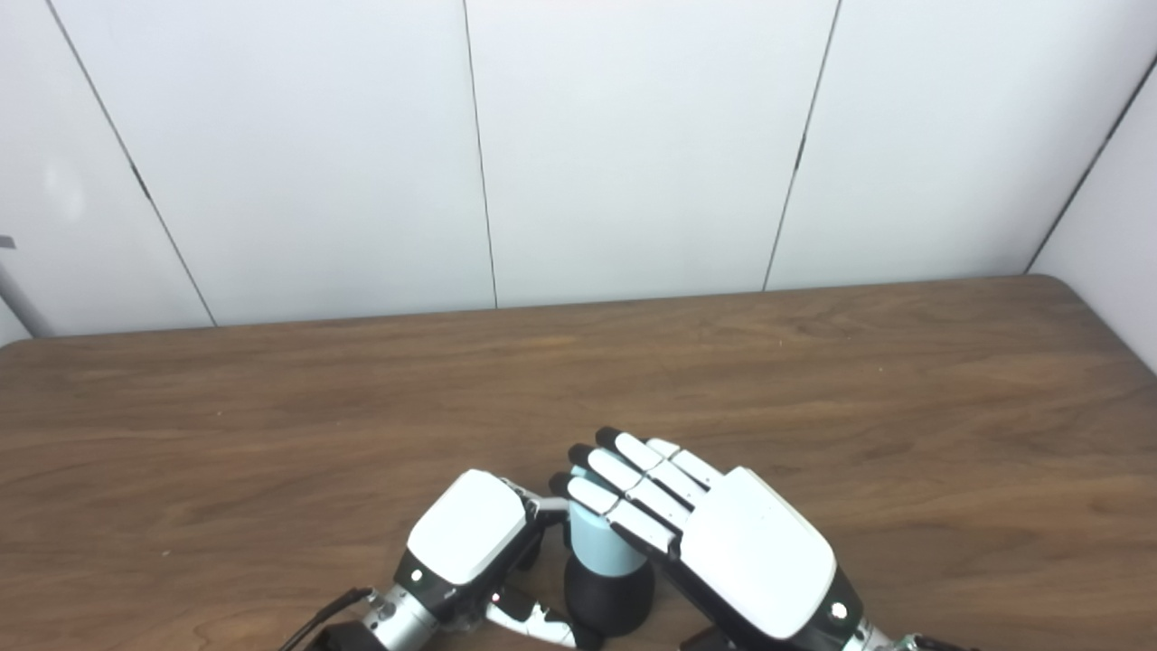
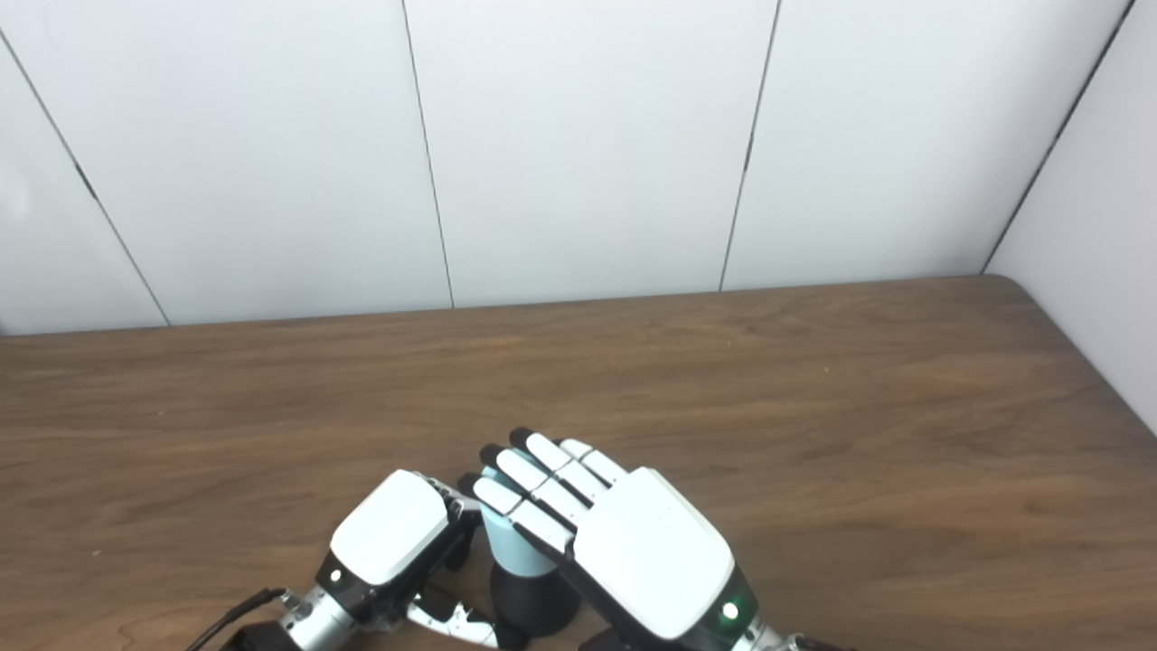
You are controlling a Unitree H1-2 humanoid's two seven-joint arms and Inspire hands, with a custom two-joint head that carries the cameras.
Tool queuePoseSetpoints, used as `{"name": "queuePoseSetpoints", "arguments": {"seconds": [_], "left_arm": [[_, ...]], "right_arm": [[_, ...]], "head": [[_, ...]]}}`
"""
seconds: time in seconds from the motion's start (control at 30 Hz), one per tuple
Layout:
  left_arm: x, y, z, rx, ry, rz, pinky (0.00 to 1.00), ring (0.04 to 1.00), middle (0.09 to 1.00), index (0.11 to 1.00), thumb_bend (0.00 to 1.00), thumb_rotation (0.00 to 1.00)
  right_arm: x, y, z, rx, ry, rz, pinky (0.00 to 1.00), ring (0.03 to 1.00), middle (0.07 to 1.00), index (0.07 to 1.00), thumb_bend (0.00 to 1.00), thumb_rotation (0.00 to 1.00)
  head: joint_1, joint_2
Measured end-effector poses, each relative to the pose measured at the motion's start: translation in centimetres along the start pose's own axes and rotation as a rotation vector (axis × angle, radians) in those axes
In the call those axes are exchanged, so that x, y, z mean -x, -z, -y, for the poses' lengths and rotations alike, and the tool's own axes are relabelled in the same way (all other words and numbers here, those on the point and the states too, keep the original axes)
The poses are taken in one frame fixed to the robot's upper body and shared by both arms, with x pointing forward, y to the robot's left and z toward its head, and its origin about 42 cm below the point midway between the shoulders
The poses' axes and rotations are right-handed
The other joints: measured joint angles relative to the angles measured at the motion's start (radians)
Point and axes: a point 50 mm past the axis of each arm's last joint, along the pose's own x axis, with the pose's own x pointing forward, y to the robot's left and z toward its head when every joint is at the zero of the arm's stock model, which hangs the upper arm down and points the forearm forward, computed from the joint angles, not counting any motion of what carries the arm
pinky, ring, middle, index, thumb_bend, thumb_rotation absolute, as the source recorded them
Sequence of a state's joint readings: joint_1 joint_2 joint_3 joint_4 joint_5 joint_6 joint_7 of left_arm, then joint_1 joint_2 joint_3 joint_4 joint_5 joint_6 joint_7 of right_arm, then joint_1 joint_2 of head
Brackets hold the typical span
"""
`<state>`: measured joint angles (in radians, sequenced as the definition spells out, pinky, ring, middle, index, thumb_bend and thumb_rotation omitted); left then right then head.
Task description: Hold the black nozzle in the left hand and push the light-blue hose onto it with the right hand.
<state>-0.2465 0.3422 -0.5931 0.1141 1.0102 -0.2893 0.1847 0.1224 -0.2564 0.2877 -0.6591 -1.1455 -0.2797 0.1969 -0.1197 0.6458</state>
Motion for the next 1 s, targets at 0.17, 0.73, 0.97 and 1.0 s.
{"name": "queuePoseSetpoints", "arguments": {"seconds": [0.17,0.73,0.97,1.0], "left_arm": [[0.0,0.0,0.0,0.0,0.0,0.0,0.13,0.187,0.272,0.481,0.51,0.04],[0.01,0.01,0.0,0.005,0.0,-0.001,0.12,0.182,0.265,0.481,0.51,0.04],[0.02,0.03,0.0,0.005,0.0,-0.001,0.12,0.181,0.267,0.481,0.51,0.04],[0.02,0.03,0.0,0.005,0.0,-0.001,0.13,0.185,0.273,0.481,0.51,0.04]], "right_arm": [[-0.03,-0.01,0.02,0.0,0.001,0.001,0.82,0.908,0.917,0.859,0.75,0.7],[0.09,-0.14,-0.08,0.0,-0.002,0.0,0.83,0.924,0.927,0.875,0.73,0.7],[0.54,-0.32,-0.62,0.0,0.006,-0.009,0.85,0.939,0.926,0.899,0.71,0.69],[0.54,-0.33,-0.63,0.001,0.007,-0.007,0.86,0.939,0.925,0.898,0.71,0.69]], "head": [[0.002,0.0],[0.002,0.003],[0.002,0.003],[0.002,0.003]]}}
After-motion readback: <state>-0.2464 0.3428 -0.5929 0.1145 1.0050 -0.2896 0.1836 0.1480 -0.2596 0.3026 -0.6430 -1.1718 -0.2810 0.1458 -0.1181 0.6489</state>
